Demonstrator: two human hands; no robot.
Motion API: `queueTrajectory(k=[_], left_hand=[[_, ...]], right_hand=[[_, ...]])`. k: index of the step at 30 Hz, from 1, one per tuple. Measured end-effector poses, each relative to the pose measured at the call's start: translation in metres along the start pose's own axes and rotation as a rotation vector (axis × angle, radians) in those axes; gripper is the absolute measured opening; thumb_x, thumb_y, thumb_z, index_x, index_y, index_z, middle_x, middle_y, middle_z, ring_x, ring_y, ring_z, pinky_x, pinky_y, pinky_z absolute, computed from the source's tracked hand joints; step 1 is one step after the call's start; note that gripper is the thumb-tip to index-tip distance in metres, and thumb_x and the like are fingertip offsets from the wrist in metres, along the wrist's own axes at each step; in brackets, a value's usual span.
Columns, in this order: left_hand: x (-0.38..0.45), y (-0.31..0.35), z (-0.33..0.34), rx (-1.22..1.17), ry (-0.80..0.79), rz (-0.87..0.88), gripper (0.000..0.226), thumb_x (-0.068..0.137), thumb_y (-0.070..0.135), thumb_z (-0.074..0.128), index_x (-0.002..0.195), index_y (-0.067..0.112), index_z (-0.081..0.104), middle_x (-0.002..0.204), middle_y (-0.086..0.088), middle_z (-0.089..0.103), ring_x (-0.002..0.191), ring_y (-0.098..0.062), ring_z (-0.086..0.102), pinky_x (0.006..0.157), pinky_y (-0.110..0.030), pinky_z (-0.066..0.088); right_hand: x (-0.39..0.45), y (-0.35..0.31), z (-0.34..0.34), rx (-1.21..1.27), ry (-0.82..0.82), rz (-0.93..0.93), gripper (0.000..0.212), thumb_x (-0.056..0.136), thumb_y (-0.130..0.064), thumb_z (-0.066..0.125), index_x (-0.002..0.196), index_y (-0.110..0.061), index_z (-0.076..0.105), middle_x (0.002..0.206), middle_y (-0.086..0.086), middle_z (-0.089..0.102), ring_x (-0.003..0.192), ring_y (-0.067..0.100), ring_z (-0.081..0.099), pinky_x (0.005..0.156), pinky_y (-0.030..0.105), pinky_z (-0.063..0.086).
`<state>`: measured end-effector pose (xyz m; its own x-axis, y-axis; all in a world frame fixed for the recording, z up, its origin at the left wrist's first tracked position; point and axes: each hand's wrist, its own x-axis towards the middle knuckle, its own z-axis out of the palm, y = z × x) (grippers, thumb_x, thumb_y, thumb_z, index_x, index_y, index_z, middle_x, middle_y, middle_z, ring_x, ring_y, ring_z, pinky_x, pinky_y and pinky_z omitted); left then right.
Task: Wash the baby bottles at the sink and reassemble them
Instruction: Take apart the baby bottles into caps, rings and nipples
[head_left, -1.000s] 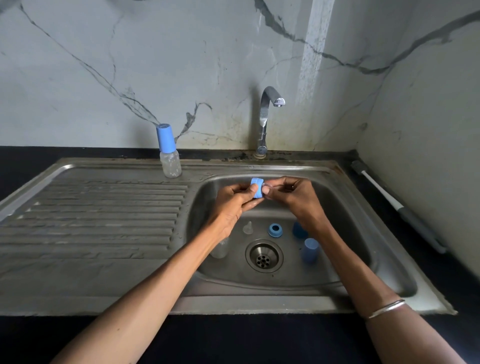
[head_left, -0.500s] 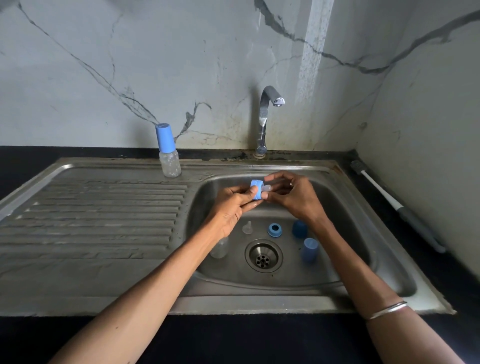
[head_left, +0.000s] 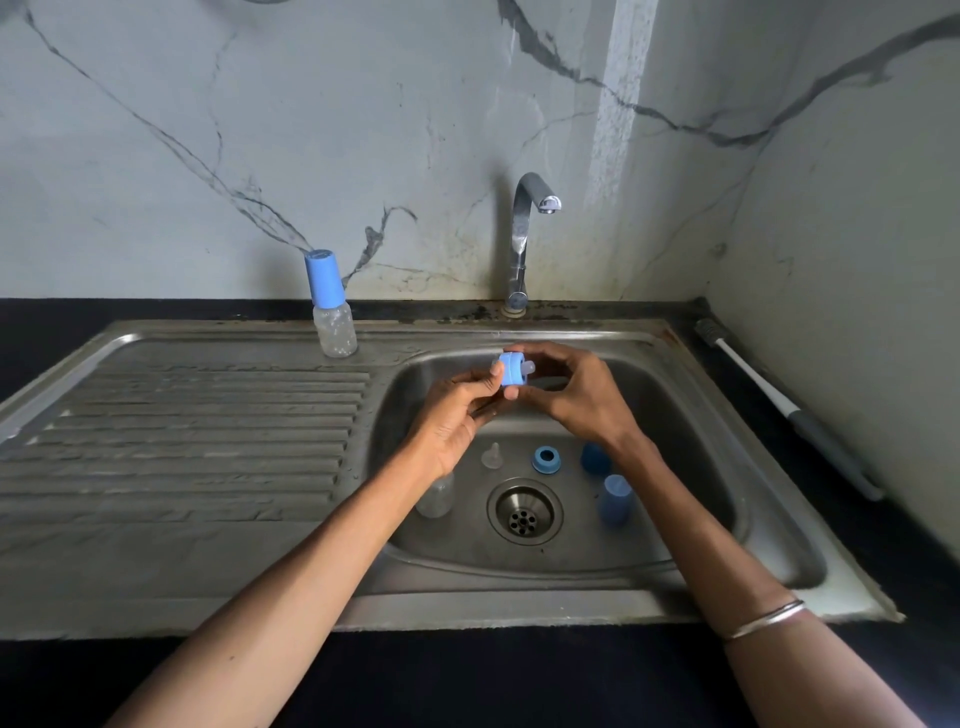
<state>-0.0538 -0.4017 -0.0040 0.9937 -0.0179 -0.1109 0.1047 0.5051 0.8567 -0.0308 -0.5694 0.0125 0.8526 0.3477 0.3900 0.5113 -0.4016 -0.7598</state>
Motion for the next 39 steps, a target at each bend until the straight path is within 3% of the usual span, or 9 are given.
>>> queueTrajectory(k=[7,11,15,20,23,25,29,33,39], left_hand=[[0.005,0.005,-0.009,-0.095,0.013,-0.002,0.013,0.091,-0.008,0.059,0.098,-0.003,0.068,0.098,-0.016,0.074,0.095,-0.023,0.072,0.085,-0.030,0.060],[0.004,0.007,-0.012,-0.062,-0.042,-0.047,0.029,0.084,-0.011,0.065,0.114,-0.010,0.063,0.109,-0.024,0.072,0.098,-0.029,0.073,0.078,-0.030,0.061],[0.004,0.009,-0.012,0.062,-0.093,-0.054,0.020,0.077,-0.011,0.071,0.092,0.000,0.064,0.099,-0.021,0.073,0.093,-0.029,0.074,0.079,-0.030,0.061],[0.002,0.006,-0.009,0.162,-0.150,-0.037,0.042,0.083,-0.014,0.066,0.121,0.002,0.065,0.112,-0.021,0.072,0.098,-0.029,0.073,0.086,-0.030,0.060],[0.007,-0.001,-0.014,0.413,-0.102,0.036,0.030,0.084,-0.005,0.070,0.111,0.007,0.072,0.111,-0.012,0.074,0.101,-0.021,0.073,0.094,-0.031,0.057],[0.012,-0.006,-0.020,0.724,-0.028,0.116,0.026,0.082,0.009,0.079,0.107,0.014,0.076,0.104,0.001,0.077,0.099,-0.011,0.072,0.095,-0.027,0.054],[0.025,-0.020,-0.027,1.189,0.024,0.224,0.023,0.075,0.012,0.086,0.097,0.014,0.077,0.092,0.003,0.076,0.082,0.000,0.069,0.079,-0.017,0.055],[0.035,-0.039,-0.025,1.407,-0.002,0.163,0.019,0.068,0.012,0.091,0.079,0.014,0.076,0.074,0.009,0.071,0.066,0.005,0.063,0.059,-0.006,0.045],[0.051,-0.061,-0.034,1.654,-0.082,0.041,0.023,0.067,0.005,0.088,0.086,0.009,0.076,0.087,-0.007,0.074,0.082,-0.016,0.071,0.070,-0.026,0.054]], right_hand=[[0.001,0.000,-0.013,0.044,0.028,0.067,0.051,0.080,-0.031,0.079,0.128,-0.029,0.062,0.116,-0.010,0.068,0.104,-0.003,0.063,0.086,0.009,0.049],[0.003,0.000,-0.019,0.027,0.034,0.106,0.052,0.080,-0.034,0.078,0.129,-0.030,0.061,0.118,-0.012,0.067,0.105,-0.005,0.060,0.080,0.007,0.046],[0.003,-0.003,-0.021,0.021,0.022,0.109,0.048,0.082,-0.031,0.077,0.127,-0.031,0.062,0.113,-0.019,0.064,0.104,-0.015,0.053,0.079,0.004,0.036],[0.004,-0.001,-0.022,0.010,0.015,0.110,0.047,0.082,-0.033,0.076,0.127,-0.030,0.062,0.118,-0.014,0.066,0.109,-0.003,0.059,0.083,0.011,0.041],[0.004,0.004,-0.030,-0.050,0.053,0.176,0.050,0.081,-0.032,0.078,0.127,-0.029,0.062,0.119,-0.009,0.065,0.105,0.005,0.061,0.085,0.020,0.048],[0.004,0.011,-0.033,-0.180,0.015,0.234,0.049,0.080,-0.030,0.078,0.126,-0.027,0.062,0.116,-0.009,0.064,0.102,0.003,0.058,0.080,0.016,0.046],[-0.001,0.031,-0.024,-0.439,-0.124,0.288,0.043,0.079,-0.028,0.078,0.118,-0.023,0.061,0.114,-0.002,0.065,0.089,0.000,0.054,0.074,0.013,0.040],[-0.002,0.044,-0.016,-0.532,-0.235,0.357,0.040,0.075,-0.023,0.082,0.109,-0.022,0.061,0.100,-0.006,0.061,0.081,0.002,0.053,0.072,0.017,0.041],[0.004,0.073,0.011,-0.690,-0.482,0.477,0.041,0.072,-0.015,0.083,0.110,-0.016,0.067,0.111,0.005,0.069,0.099,0.020,0.065,0.089,0.034,0.053]])
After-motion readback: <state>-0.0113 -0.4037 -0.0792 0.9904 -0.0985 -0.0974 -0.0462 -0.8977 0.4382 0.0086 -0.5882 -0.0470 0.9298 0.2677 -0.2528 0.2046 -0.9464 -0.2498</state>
